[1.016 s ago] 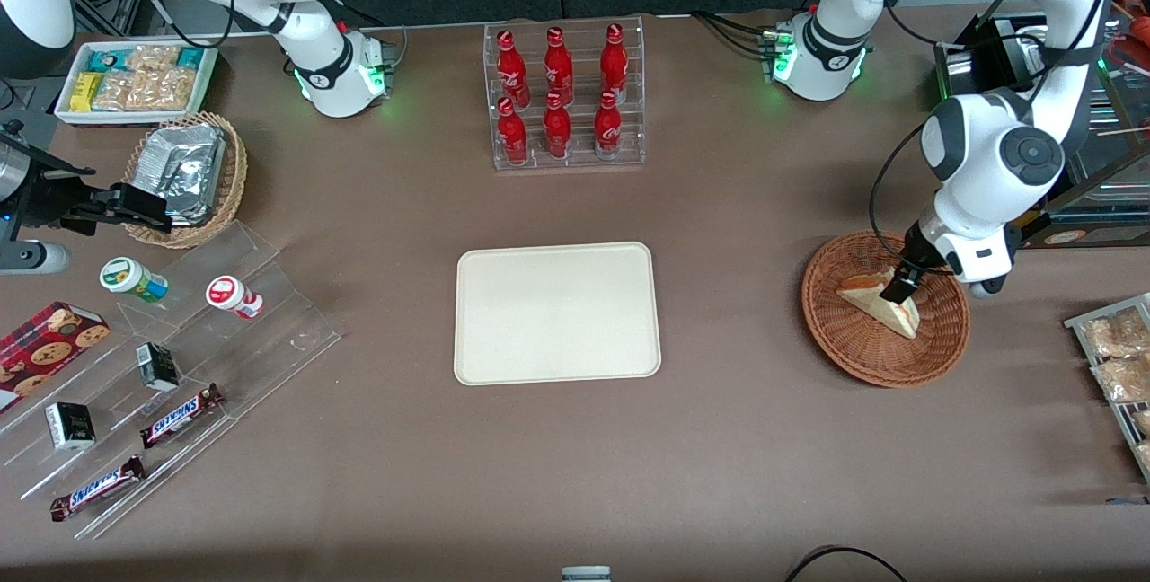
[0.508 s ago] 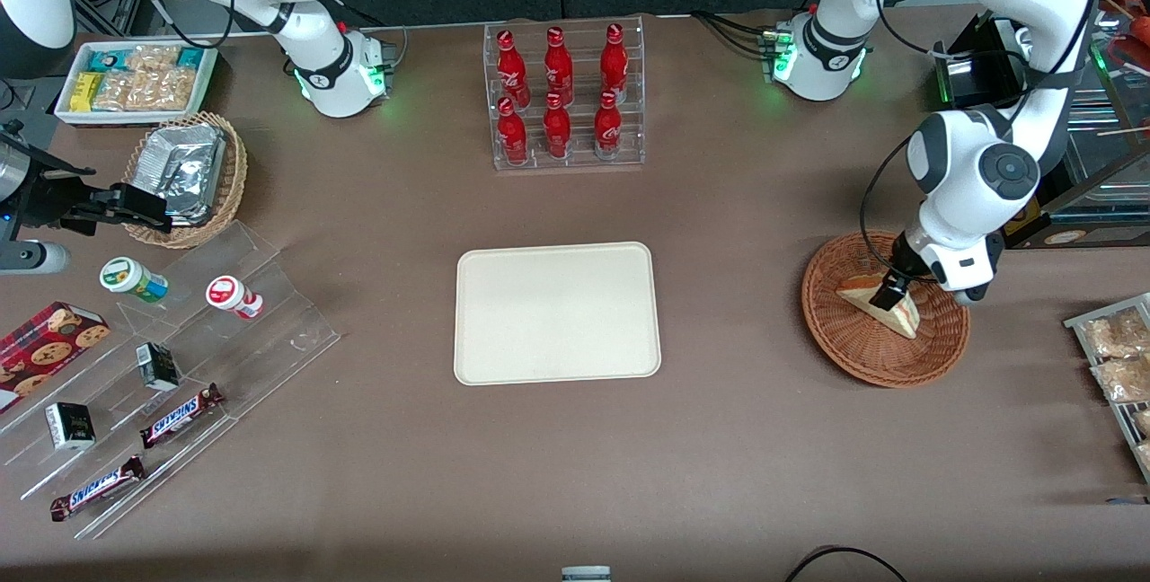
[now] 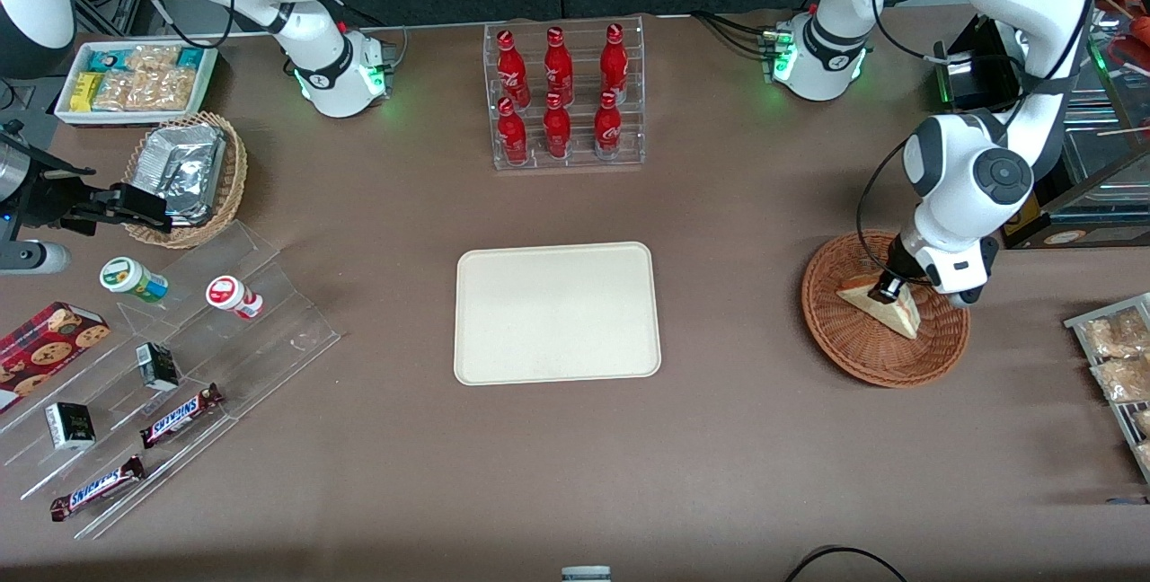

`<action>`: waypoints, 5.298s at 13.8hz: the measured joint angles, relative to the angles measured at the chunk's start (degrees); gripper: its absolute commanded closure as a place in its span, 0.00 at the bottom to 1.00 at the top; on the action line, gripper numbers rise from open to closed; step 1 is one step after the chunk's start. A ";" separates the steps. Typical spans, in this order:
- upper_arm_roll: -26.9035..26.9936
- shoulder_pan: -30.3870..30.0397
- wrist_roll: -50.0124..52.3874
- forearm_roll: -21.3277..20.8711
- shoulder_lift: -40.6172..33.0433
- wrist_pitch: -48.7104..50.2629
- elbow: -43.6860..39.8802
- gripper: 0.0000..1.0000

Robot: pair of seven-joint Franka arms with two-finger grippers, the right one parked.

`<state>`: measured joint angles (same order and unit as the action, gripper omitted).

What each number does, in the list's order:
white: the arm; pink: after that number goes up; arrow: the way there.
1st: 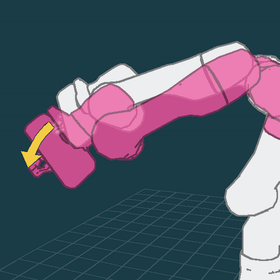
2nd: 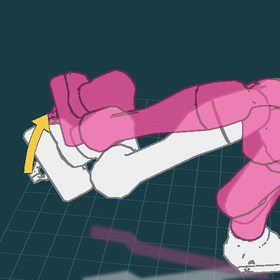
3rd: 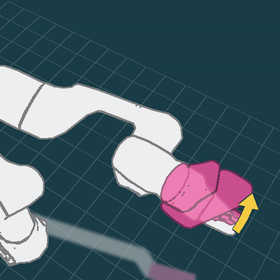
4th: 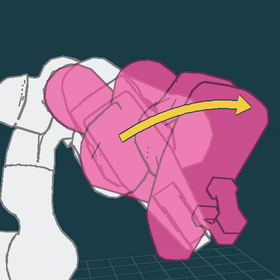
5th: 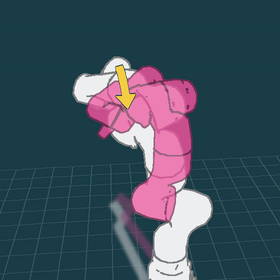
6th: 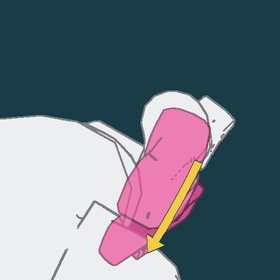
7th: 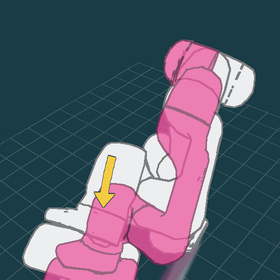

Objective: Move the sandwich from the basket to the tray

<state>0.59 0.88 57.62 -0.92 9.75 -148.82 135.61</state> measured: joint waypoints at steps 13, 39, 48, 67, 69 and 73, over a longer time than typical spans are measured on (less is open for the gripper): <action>-7.67 20.88 2.94 -1.87 -0.06 41.66 -34.91 0.83; -7.33 41.27 1.52 -7.97 36.60 27.80 -58.92 0.00; -6.22 37.20 1.78 -7.94 19.86 48.13 -63.75 0.00; -1.93 -2.26 -48.95 1.51 -11.67 74.51 -54.16 0.00; -0.01 -2.91 -51.57 2.22 -14.55 73.74 -50.42 0.00; -0.98 -0.31 -51.09 2.47 -16.01 71.44 -46.76 0.00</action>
<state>-0.39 0.58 6.53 1.55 -6.26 -77.38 88.86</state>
